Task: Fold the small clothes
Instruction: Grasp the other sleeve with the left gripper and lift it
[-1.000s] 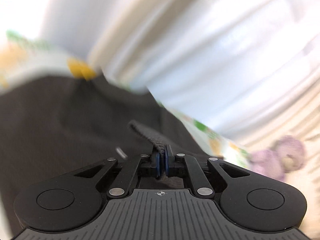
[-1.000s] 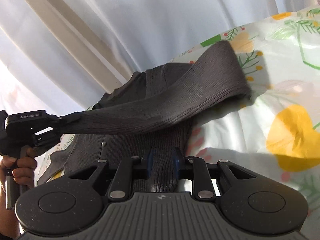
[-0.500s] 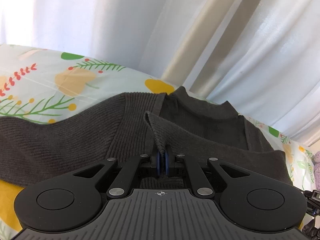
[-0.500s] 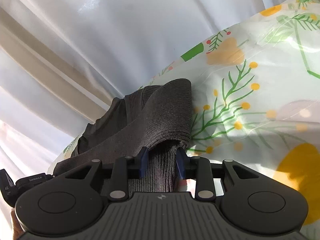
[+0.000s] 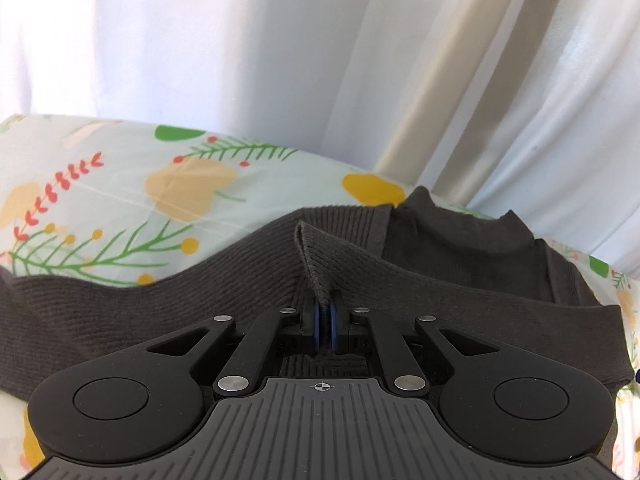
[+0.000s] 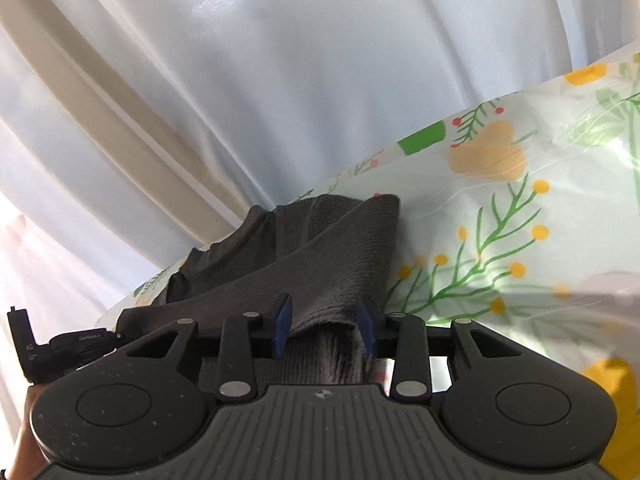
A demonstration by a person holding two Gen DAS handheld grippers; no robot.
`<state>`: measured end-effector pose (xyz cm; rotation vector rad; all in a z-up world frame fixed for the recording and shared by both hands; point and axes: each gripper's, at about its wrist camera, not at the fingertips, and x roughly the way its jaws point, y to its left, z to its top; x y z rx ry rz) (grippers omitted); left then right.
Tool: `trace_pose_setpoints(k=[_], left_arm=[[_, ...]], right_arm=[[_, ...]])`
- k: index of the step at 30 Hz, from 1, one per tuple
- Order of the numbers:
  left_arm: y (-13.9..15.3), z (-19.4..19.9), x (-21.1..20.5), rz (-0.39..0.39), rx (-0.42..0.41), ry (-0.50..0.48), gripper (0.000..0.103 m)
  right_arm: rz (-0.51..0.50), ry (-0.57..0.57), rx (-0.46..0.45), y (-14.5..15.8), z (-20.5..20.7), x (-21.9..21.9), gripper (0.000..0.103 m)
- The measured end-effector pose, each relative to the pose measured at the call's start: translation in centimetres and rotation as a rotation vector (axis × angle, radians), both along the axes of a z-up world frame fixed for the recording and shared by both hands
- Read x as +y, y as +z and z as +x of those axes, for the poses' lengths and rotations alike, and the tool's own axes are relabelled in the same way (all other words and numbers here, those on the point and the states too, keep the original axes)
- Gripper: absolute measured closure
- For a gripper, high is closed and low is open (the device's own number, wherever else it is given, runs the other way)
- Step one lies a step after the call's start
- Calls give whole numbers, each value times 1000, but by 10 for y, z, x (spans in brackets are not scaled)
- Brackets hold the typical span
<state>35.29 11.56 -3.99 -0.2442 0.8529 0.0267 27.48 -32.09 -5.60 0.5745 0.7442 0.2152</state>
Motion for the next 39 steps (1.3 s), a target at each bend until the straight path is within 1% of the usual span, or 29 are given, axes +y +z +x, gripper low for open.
trace_pose_setpoints(k=[6,8,9,10,12,13,15,19,20,22,24,25,26,27,28,30,31,33,34,35,36,37,39], left_arm=[[0,1,-3,19,-3,-14,96],[2,0,-2,8,-20,-12,96],[2,0,-2,-4,-35,-13,96],[3,-1,-1,-13,-51,-18,96],[3,-1,-1,-20,-60,-25,96],[1,-1,-2,-26,-61,-29,96],[-2,1,-3,-33,-56,-37,96],[-8,5,-10,17,-53,-40,96],[-10,6,-11,24,-43,-38,96],[-12,6,-10,27,-26,-30,93],[-9,1,-7,22,-37,-31,91],[-6,-2,-7,25,-42,-26,89],[-4,-5,-6,31,-45,-17,85],[-2,-8,-4,30,-51,-8,82],[0,-11,-3,28,-58,-1,81],[2,-16,-2,12,-70,4,80],[2,-17,-4,8,-71,3,79],[-2,-15,-9,30,-58,-6,77],[-5,-12,-12,48,-43,-9,77],[-9,-9,-13,61,-31,-13,76],[-12,-7,-14,70,-24,-12,74],[-15,-4,-13,75,-17,-5,73],[-17,-2,-9,54,-26,6,72]], right_arm=[[-74,-16,64,-14,34,4,67],[-102,-7,75,-18,46,9,69],[-120,-7,79,-19,49,13,79],[-142,-5,70,-19,52,17,86],[-217,6,33,-16,53,28,92],[-259,7,12,-14,52,32,93],[-346,-17,-18,-13,51,38,93],[-427,-61,-1,-22,52,41,92],[-452,-58,-15,-23,50,44,92],[-516,-44,-19,-20,50,50,89],[-582,-49,-20,-14,48,57,86],[-609,-57,-40,-9,44,59,86],[-637,-62,-75,-4,38,63,85],[-654,-56,-109,0,32,69,84],[-655,-35,-138,3,26,75,84],[-638,21,-167,3,21,84,85],[-633,54,-167,0,21,88,85],[-643,101,-139,-9,25,98,87],[-655,103,-123,-15,27,101,89],[-672,99,-103,-21,31,103,89],[-681,91,-112,-24,30,103,89],[-700,84,-123,-25,30,104,89],[-756,68,-118,-27,33,104,89]])
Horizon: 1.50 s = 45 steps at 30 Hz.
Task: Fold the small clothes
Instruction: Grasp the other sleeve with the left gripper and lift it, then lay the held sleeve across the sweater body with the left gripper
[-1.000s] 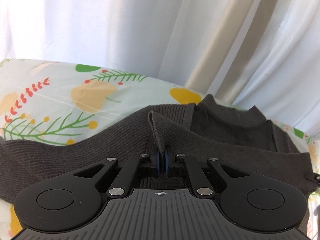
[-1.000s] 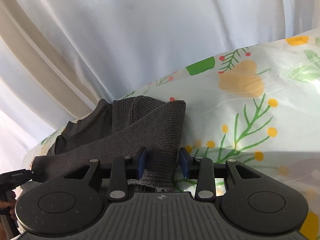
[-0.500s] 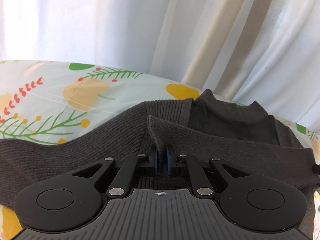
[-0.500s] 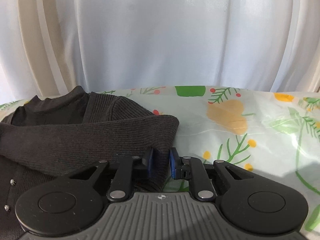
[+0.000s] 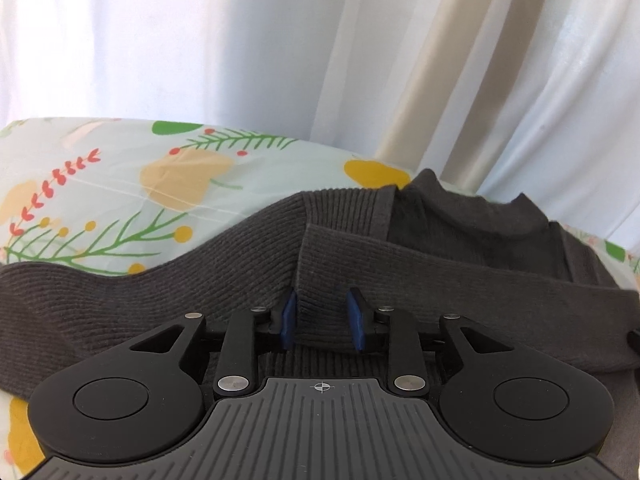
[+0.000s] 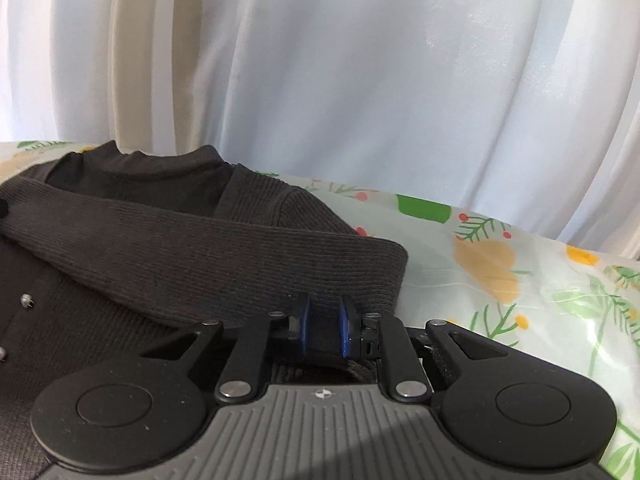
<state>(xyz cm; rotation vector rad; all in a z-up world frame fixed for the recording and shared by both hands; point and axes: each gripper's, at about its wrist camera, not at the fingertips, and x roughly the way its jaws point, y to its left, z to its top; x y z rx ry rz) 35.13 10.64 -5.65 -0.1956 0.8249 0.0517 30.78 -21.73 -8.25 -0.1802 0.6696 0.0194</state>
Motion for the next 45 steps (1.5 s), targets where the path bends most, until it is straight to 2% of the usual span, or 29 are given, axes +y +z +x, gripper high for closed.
trace_pose_setpoints(k=[4,7,10,12,15,17,19,21,24,28,30,34,36,40,43,45], left_arm=[[0,3,3,-5,-2,8,72],[5,-5,12,-47,1,47,73],[20,-30,34,-111,-33,108,59],[33,-57,60,-179,-78,164,43],[41,-100,115,-301,-108,305,29],[36,-127,158,-395,-125,445,27],[26,-150,203,-462,-127,593,29],[17,-170,236,-489,-120,735,29],[8,-189,267,-542,-160,828,30],[1,-200,291,-603,-223,851,31],[-4,-200,299,-628,-231,863,36],[-14,-197,314,-642,-234,881,44],[-19,-201,320,-665,-263,900,50],[-28,-204,334,-728,-319,948,53],[-32,-204,343,-742,-334,979,65],[-34,-202,348,-729,-326,987,80]], right_arm=[[-45,20,-17,-3,0,0,92],[-111,40,-26,-3,-1,8,91],[-158,74,-28,-3,-3,13,90],[-128,84,-14,3,-6,9,89],[-26,78,1,16,-19,1,83],[63,78,-9,26,-35,-3,78],[153,88,7,31,-50,-3,77],[245,96,38,32,-63,-1,77],[302,124,72,30,-74,11,77],[288,191,91,33,-78,34,77],[283,210,92,35,-78,40,77],[297,210,109,37,-74,43,77],[288,203,107,38,-74,42,77],[288,196,106,40,-75,40,77],[279,192,105,40,-73,41,77],[277,188,105,39,-73,40,77]])
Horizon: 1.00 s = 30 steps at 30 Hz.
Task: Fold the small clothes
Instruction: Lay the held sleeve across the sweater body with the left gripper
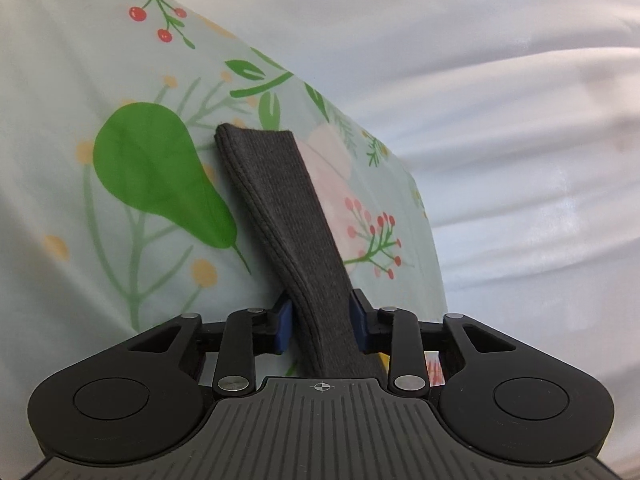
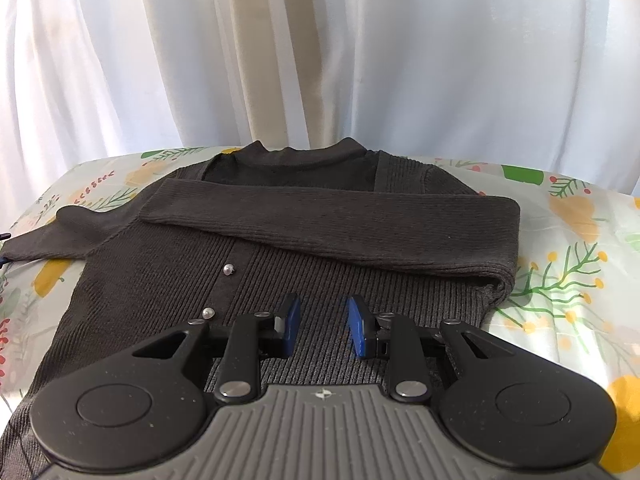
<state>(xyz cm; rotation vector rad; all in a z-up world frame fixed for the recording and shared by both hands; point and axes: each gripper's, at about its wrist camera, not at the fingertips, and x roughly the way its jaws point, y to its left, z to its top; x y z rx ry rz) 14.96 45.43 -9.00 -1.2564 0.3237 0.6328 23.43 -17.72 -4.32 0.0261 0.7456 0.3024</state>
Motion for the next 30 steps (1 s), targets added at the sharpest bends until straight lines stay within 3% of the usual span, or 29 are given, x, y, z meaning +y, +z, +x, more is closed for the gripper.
trace_pose_setpoints(k=[2,4,8,12,16,19,22,27,30], left_arm=[[-1,1,3,5,38,4,93],[0,3,4,24,46,-12,92],[30,17,-23,238,91,-111,93],[74,49,-93,515,82,-335,94],[102,79,-212,701,-67,-705,93],[92,96,-300,732,-78,-976,86],[74,93,-351,753,-35,-1090,77],[56,67,-358,769,76,-1057,68],[50,57,-336,718,136,-980,67]], right_arm=[[-3,-7,2,-1,0,-1,77],[-14,-13,1,-1,0,-2,77],[-7,-35,-6,-1,-1,-8,77],[4,-48,-22,1,-4,-12,77],[18,-49,-33,3,-7,-14,77],[38,-47,-30,2,-6,-13,77],[73,-35,-6,0,-1,-11,77],[212,7,64,-2,17,-9,77],[358,44,168,-13,40,-5,77]])
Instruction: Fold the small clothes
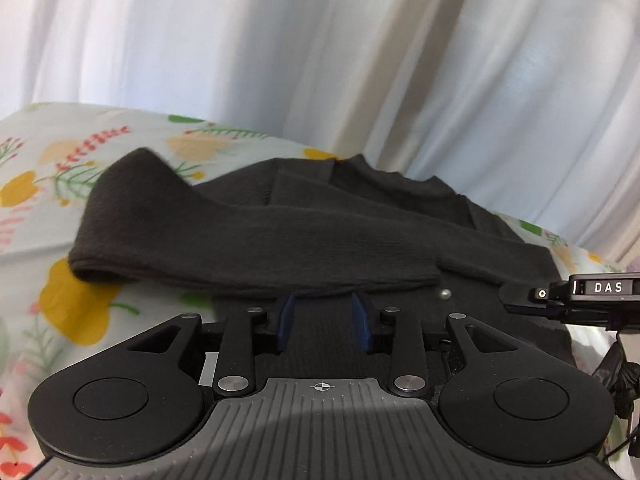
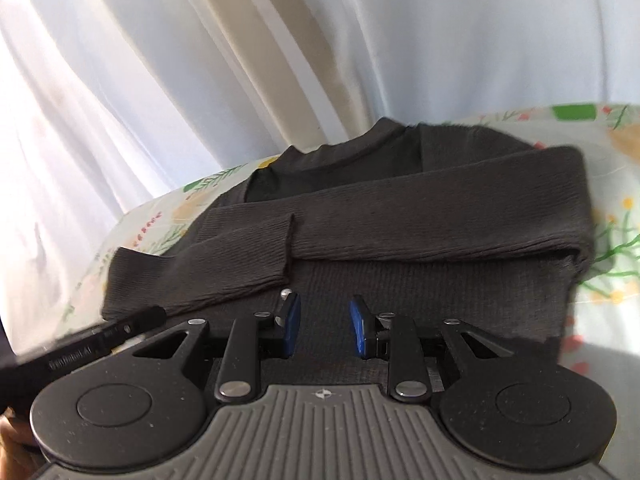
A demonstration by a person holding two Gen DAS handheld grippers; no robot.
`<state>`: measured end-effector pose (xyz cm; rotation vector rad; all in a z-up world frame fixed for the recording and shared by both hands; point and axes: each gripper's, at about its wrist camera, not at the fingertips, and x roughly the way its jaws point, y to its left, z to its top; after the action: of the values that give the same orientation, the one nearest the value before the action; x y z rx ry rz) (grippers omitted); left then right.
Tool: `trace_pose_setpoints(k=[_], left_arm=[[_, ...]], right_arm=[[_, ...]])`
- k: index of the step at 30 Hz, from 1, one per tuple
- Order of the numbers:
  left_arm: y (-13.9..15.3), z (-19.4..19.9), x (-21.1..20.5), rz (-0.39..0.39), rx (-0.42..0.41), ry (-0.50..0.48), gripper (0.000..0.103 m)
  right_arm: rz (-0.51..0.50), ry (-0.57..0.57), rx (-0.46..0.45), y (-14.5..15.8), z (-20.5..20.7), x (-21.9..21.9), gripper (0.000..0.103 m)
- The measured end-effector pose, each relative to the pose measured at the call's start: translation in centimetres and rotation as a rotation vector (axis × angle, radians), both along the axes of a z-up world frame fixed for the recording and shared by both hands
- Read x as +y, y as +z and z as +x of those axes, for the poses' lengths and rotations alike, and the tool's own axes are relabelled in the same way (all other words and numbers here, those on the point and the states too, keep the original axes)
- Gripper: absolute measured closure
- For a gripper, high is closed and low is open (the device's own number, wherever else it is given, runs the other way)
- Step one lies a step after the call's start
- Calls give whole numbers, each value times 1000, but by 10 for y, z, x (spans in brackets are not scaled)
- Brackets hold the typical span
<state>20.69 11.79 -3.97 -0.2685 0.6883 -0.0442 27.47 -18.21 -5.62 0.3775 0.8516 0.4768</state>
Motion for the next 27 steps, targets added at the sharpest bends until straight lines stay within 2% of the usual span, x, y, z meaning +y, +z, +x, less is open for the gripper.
trace_pose_setpoints(k=[5,8,12,17,18,19,21,22,24,26,27], left_arm=[[-5,-7,38,-21,39,128,66],[-9,-7,52,-41,62,183,61],[-13,-11,63,-41,59,224,53],[-18,-7,74,-85,78,251,51],[-19,-6,74,-88,78,248,51],[-19,-5,74,-88,74,243,50],[-18,-3,74,-89,73,239,50],[-18,-1,74,-90,74,239,50],[-17,1,73,-95,74,239,50],[-16,4,72,-104,76,234,50],[-16,5,72,-107,75,231,49]], right_arm=[[132,61,80,-15,35,24,73],[139,36,121,-27,53,30,72],[149,20,121,-35,61,35,71],[183,41,136,-39,70,47,71],[187,40,138,-40,72,48,74],[188,38,139,-40,74,50,89],[165,51,158,-38,75,57,96],[149,59,135,-33,72,60,98],[164,83,19,-9,61,56,98],[235,41,-120,20,52,35,98],[226,-4,-182,32,49,22,98]])
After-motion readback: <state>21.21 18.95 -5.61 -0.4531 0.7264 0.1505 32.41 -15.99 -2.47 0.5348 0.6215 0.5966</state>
